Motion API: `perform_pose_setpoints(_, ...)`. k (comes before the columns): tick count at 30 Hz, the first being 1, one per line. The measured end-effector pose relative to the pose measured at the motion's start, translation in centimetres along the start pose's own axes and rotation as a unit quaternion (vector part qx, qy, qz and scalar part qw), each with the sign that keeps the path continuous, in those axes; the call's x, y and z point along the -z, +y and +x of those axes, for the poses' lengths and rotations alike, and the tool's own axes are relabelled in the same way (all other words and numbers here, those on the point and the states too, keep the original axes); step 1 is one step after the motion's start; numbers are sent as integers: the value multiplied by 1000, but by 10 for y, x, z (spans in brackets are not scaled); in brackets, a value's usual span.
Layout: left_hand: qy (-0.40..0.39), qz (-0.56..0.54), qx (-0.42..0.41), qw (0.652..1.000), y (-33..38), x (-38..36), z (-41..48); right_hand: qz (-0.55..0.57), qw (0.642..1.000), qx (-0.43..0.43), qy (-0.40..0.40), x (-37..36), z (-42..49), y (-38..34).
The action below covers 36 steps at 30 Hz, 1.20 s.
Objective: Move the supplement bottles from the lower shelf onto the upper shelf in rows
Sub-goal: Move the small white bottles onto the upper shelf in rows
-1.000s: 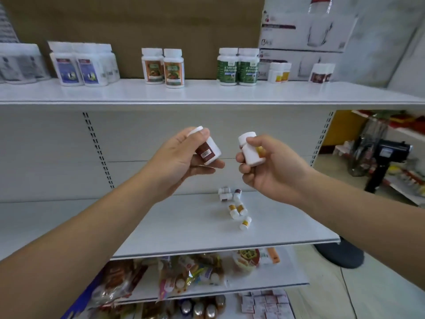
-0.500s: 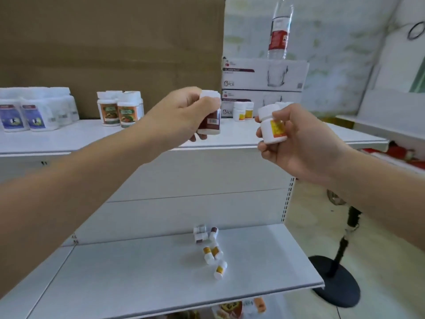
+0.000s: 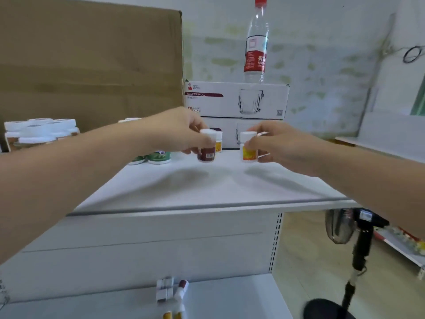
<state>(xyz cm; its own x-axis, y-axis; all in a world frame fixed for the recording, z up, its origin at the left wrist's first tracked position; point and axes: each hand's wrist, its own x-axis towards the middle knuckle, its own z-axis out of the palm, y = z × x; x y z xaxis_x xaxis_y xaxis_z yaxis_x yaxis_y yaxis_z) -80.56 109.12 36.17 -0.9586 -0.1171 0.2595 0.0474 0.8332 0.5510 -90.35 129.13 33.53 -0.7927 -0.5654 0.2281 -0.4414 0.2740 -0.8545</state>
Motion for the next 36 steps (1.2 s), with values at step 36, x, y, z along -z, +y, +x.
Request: perform_pose_setpoints(36,34,9,-11,999,-37,-20,32,-404,913,33,-51,-30,54,13)
